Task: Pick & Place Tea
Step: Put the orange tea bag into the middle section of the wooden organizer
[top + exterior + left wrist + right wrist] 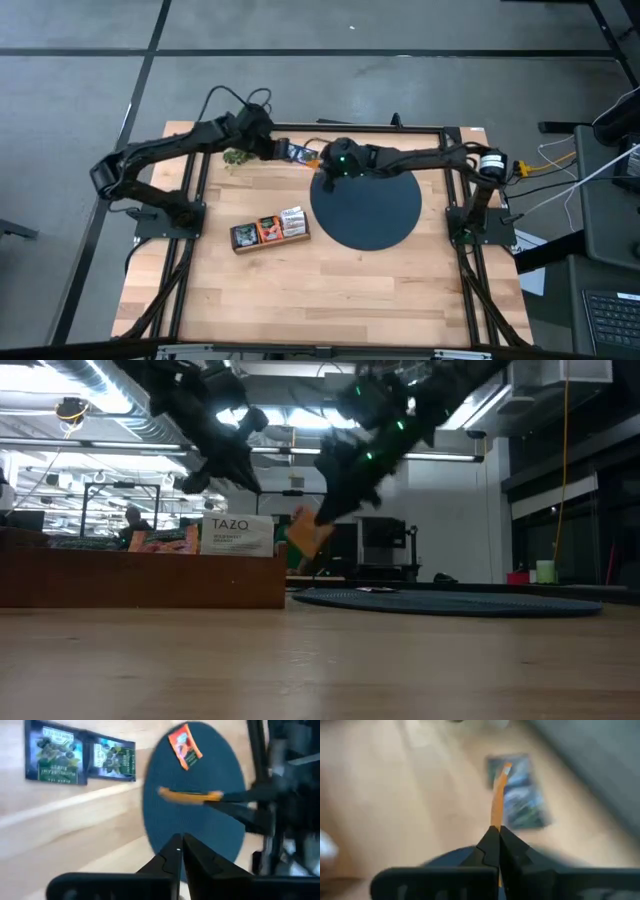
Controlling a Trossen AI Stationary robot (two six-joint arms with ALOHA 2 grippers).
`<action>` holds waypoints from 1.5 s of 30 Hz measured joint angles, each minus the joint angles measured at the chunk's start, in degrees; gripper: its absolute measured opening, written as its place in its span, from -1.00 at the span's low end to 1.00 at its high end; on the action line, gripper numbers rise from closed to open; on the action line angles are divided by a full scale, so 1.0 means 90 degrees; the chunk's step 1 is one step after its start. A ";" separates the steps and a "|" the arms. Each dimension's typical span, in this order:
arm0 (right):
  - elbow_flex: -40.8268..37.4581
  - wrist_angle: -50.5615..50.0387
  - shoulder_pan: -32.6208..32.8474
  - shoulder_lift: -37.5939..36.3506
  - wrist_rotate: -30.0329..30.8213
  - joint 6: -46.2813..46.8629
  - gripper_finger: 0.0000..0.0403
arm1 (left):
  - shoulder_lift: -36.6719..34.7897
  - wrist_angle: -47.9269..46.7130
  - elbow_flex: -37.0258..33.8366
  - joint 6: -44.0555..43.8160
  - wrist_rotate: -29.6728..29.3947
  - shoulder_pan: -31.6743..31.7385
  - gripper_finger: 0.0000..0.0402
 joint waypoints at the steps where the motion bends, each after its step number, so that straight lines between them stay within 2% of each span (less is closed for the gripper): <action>1: 0.0195 -0.0134 0.0112 0.0002 0.0497 -0.0550 -0.99 | -0.0014 0.0018 0.0000 -0.0200 0.0062 0.0064 -0.93; 6: 0.0804 -0.0143 0.0579 0.0002 0.2550 -0.3200 -0.99 | 0.0005 0.0636 0.0000 -0.0549 0.0367 0.0384 -0.79; 12: 0.0911 0.0445 0.0693 0.0002 0.3979 -0.4923 -0.99 | 0.0035 0.1782 0.0000 -0.1558 0.0552 0.0995 -0.50; 17: 0.0911 0.1008 0.0693 0.0002 0.4052 -0.5812 -0.99 | 0.0035 0.2741 0.0000 -0.2404 0.0972 0.1258 -0.23; 20: 0.0911 0.1477 0.0694 0.0002 0.3986 -0.6438 -1.00 | 0.0035 0.2950 0.0000 -0.2800 0.1123 0.1211 -0.11; 26: 0.0911 0.2059 0.0691 0.0002 0.3833 -0.7449 -1.00 | 0.0035 0.3056 0.0000 -0.2915 0.1193 0.1002 -0.02; 31: 0.0909 0.2210 0.0691 0.0005 0.3815 -0.7510 -1.00 | 0.0035 0.3285 0.0000 -0.2978 0.1085 0.0792 -0.04; 35: 0.0909 0.2276 0.0692 0.0005 0.3817 -0.7452 -0.99 | 0.0035 0.3471 0.0000 -0.2971 0.0898 0.0708 -0.15; 39: 0.0906 0.2274 0.0691 0.0005 0.3821 -0.7448 -0.99 | 0.0035 0.3520 0.0000 -0.2966 0.0853 0.0707 -0.38; 45: 0.0906 0.2274 0.0691 0.0005 0.3821 -0.7443 -0.98 | 0.0035 0.3524 0.0000 -0.2762 0.0805 0.0707 -0.83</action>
